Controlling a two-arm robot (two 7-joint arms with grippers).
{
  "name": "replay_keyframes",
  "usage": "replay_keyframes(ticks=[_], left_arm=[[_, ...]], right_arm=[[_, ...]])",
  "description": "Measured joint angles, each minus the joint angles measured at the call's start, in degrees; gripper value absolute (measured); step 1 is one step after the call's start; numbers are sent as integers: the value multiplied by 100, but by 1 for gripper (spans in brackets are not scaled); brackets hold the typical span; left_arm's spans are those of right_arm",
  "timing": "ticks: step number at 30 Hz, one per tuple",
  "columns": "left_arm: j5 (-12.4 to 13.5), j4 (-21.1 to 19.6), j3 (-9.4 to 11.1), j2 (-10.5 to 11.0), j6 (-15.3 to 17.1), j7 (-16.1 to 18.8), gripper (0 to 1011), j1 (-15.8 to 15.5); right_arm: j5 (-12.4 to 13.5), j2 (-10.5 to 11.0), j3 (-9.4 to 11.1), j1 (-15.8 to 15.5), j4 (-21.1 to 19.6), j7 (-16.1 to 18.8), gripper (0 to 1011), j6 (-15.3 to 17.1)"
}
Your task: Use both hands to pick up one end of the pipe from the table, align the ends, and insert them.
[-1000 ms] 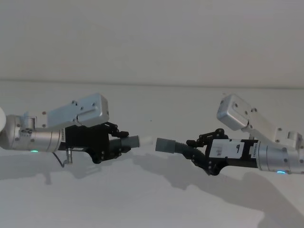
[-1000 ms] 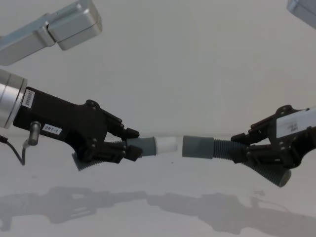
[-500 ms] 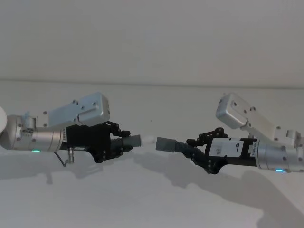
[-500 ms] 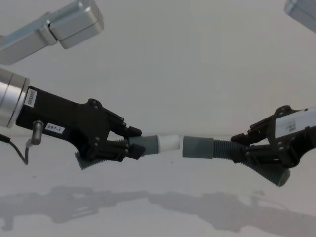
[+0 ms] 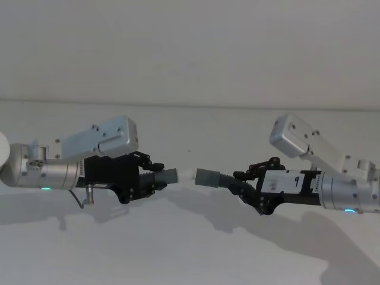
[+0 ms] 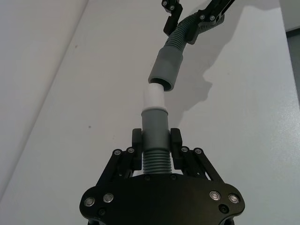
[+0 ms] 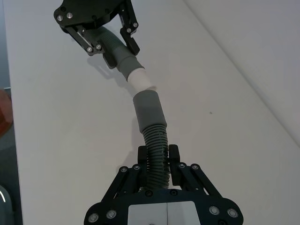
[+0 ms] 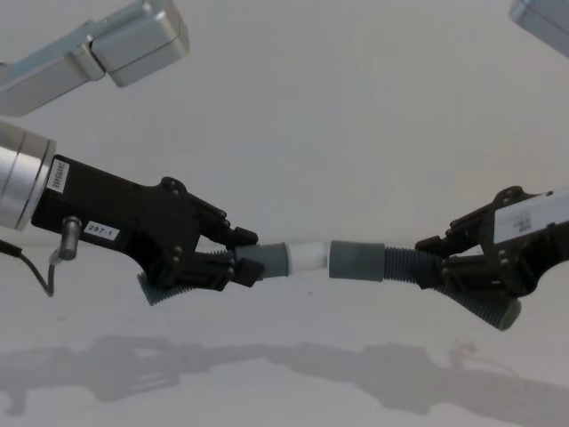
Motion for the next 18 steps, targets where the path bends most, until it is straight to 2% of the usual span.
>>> replay_keyframes(ticks=[18], left_arm=[[-62,33,67,-74,15,4,342,-52]], right_arm=[[138,53,-2,29,-134,-58,268,0]])
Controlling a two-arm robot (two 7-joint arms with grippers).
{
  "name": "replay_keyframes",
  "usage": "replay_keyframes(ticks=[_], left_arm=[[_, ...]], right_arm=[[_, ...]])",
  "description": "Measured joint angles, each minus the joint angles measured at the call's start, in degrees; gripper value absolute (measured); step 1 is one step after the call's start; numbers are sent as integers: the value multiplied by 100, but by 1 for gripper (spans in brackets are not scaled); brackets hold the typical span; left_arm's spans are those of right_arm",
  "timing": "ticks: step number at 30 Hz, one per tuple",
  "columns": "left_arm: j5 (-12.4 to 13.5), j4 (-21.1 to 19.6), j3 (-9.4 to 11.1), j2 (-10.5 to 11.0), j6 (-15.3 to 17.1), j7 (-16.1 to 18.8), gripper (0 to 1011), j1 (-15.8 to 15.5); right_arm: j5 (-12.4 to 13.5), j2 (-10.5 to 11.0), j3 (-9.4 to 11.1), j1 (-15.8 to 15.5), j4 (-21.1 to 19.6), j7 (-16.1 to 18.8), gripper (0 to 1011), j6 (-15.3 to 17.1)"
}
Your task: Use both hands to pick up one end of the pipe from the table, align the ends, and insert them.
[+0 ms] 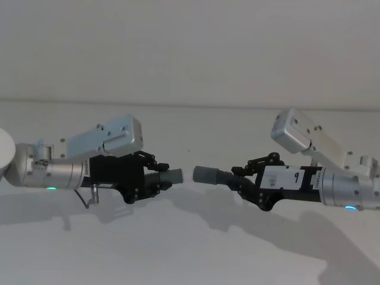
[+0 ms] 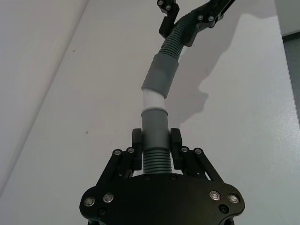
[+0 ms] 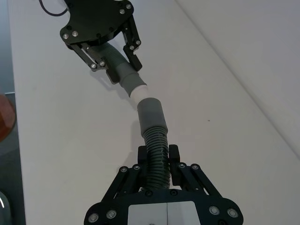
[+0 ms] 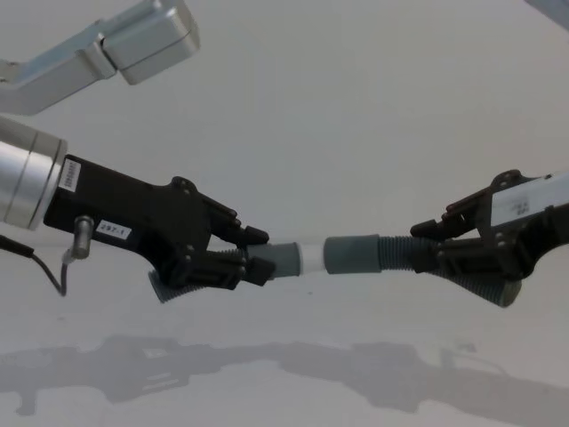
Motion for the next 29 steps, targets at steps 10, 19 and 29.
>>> replay_keyframes(ticks=[10,19,29], left_arm=[[-45,-5,27,-25,1,4,342,-19],[-126,-34,45,-16,-14,-32,342,-19],[-191,-52,53,2,-15,-61,342,-14]], right_arm=[[32,35,-52,9,-6,-12,268,-20],[70,47,-99,28,45,-26,268,-67],[100,52,-131,39,78,-35,268,-104]])
